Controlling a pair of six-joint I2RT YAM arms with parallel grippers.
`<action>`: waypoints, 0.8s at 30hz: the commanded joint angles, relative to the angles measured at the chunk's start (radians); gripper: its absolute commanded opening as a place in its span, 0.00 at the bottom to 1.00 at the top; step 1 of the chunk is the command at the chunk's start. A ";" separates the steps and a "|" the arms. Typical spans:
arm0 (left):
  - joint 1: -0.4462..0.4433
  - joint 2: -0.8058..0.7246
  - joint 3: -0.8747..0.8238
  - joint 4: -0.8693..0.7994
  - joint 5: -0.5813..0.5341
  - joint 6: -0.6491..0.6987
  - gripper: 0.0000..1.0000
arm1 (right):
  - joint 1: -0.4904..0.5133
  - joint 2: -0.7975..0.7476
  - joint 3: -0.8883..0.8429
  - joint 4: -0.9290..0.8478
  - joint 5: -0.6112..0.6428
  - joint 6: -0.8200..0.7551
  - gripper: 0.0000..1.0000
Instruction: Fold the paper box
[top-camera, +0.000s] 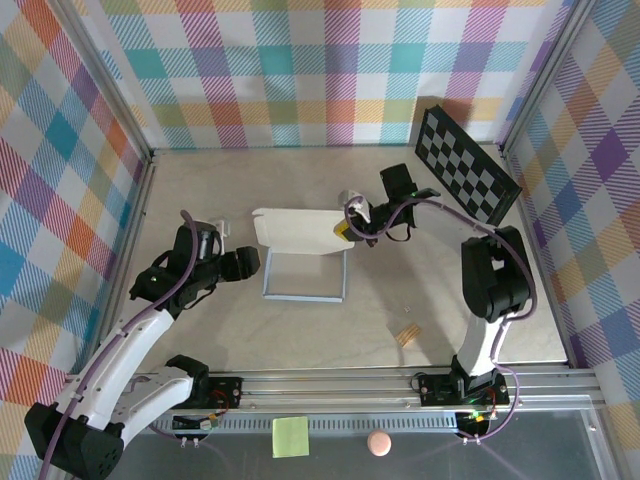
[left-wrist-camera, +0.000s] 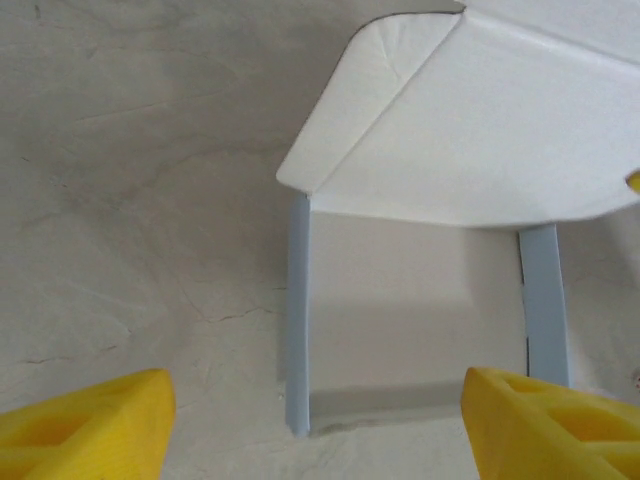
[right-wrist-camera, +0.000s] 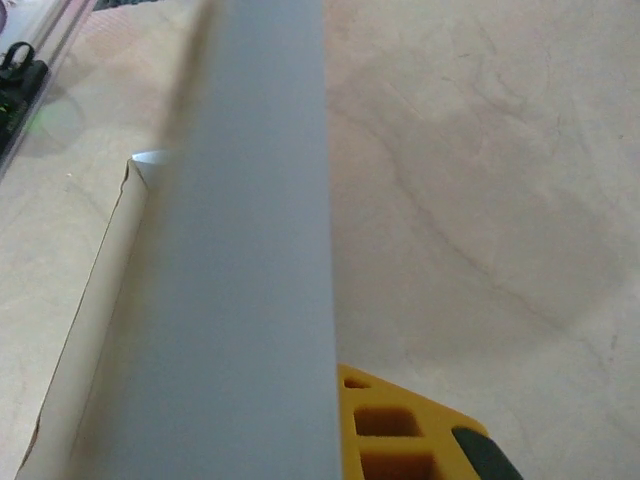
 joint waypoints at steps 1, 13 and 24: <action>0.014 0.022 0.050 -0.051 -0.006 0.052 0.75 | -0.022 0.049 0.086 -0.080 -0.092 -0.109 0.03; 0.021 0.112 0.154 -0.128 -0.034 0.102 0.75 | -0.057 0.234 0.304 -0.297 -0.086 -0.232 0.09; 0.021 0.171 0.212 -0.117 -0.020 0.169 0.75 | -0.071 0.135 0.257 -0.204 -0.083 -0.085 0.42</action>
